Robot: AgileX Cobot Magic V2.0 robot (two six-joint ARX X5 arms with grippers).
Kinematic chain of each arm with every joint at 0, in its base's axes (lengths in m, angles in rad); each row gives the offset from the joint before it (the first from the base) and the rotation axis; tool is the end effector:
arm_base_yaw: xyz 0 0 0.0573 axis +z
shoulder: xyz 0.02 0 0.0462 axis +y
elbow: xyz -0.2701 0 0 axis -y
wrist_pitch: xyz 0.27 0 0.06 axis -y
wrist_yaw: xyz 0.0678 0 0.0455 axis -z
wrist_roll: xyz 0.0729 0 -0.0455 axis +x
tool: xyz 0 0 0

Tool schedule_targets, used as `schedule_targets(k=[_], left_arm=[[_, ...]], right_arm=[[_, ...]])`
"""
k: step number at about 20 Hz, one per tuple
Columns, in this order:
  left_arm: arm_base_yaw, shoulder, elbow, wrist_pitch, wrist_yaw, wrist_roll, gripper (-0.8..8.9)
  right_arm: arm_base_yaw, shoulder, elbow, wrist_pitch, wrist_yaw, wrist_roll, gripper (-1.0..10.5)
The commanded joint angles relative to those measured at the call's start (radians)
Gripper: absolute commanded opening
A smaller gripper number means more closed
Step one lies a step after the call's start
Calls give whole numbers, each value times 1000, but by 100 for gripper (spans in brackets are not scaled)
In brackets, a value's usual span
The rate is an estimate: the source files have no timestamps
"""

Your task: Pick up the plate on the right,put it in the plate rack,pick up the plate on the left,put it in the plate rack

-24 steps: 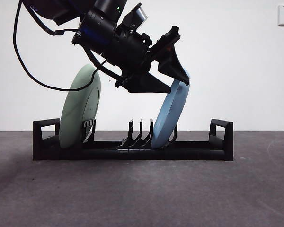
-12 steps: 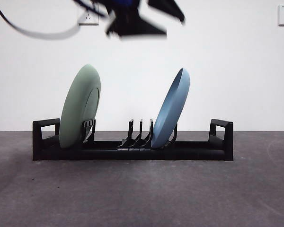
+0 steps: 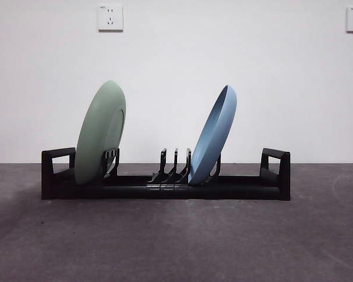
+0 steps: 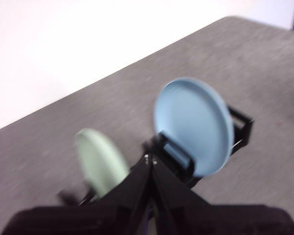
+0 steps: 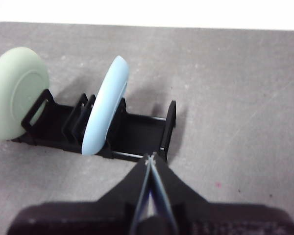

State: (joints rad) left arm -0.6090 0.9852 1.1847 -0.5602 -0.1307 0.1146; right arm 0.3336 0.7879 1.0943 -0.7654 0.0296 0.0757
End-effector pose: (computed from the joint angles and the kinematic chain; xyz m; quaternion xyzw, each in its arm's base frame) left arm 0.2142 -0.1378 0.3915 0.1195 0.1536 -0.2422 0.9505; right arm 0.1849 0.0618 0.3713 -0.0046 0.2292 0.1389 0.9634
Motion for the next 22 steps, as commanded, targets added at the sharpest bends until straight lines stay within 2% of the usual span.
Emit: schedule_targets(k=[1, 5, 10, 13, 15, 16, 17, 19, 21, 22], left_arm=[[60, -100, -52, -25, -6, 26, -8], [141, -342, -248, -45, 0, 19, -8], [160, -655, -476, -67, 0, -43, -8], [160, -715, -484, -82, 0, -43, -7], [160, -711, -483, -124, 1, -42, -4], [160, -709, -483, -142, 1, -42, -4], [160, -706, -483, -158, 1, -42, -3], [160, -703, -483, -182, 1, -42, -3], [160, -702, -483, -195, 1, -42, -4], [160, -702, -483, -199, 1, -42, -4]], right_arm=[[2, -56, -70, 47, 3, -21, -12], [1, -190, -254, 111, 6, -17, -12], [1, -323, -425, 132, 6, 13, -12], [1, -319, -425, 128, 3, 21, -11], [1, -317, -425, 128, 2, 65, -11], [1, -317, -425, 128, 3, 65, -11], [1, -317, -425, 128, 3, 93, -11], [1, -316, -425, 182, 10, 274, -11], [1, -280, -423, 428, 88, 497, 0], [1, -261, -423, 539, 89, 531, 2]])
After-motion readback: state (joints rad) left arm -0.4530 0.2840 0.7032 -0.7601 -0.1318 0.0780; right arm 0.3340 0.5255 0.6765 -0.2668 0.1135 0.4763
